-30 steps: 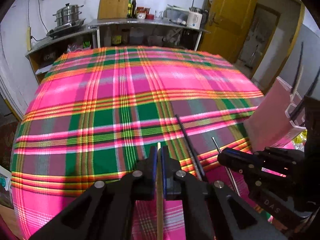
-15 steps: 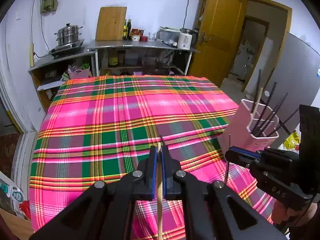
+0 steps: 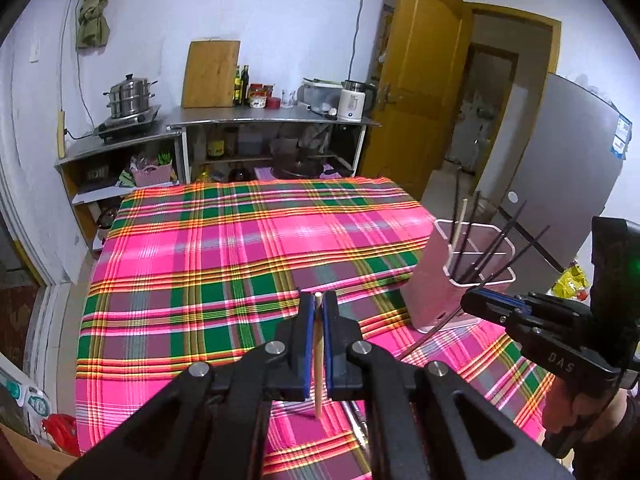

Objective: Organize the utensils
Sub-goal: 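Lift both held chopsticks upright and carry them over the pink holder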

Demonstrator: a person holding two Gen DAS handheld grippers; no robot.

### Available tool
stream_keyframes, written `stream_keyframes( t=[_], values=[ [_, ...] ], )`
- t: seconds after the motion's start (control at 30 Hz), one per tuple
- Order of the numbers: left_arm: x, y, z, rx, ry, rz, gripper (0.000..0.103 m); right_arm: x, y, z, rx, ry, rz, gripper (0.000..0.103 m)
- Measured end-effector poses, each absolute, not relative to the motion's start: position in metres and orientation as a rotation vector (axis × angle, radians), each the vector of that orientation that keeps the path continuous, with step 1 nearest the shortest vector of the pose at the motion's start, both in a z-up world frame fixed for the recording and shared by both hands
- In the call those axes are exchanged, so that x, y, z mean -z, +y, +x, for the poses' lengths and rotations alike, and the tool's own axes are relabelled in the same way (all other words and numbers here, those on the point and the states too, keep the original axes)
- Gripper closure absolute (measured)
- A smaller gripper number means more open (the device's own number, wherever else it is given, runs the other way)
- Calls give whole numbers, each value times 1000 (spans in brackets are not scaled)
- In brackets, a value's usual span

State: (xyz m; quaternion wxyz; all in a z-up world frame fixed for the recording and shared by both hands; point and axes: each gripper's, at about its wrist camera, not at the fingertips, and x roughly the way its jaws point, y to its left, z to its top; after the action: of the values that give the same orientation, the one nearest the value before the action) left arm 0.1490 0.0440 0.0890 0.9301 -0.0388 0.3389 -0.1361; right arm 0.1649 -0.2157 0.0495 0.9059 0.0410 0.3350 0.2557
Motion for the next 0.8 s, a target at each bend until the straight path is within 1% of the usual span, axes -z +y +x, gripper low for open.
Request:
stream_keyframes(
  t=[0.33, 0.6, 0.8],
  values=[
    [-112, 19, 141, 356, 662, -74, 98, -67, -239, 149, -498, 652, 103, 99],
    [-111, -25, 148, 451, 697, -76, 98, -74, -269, 142, -438, 634, 124, 99],
    [-125, -58, 159, 527, 693, -86, 98, -88, -298, 141, -382, 600, 147, 99]
  ],
)
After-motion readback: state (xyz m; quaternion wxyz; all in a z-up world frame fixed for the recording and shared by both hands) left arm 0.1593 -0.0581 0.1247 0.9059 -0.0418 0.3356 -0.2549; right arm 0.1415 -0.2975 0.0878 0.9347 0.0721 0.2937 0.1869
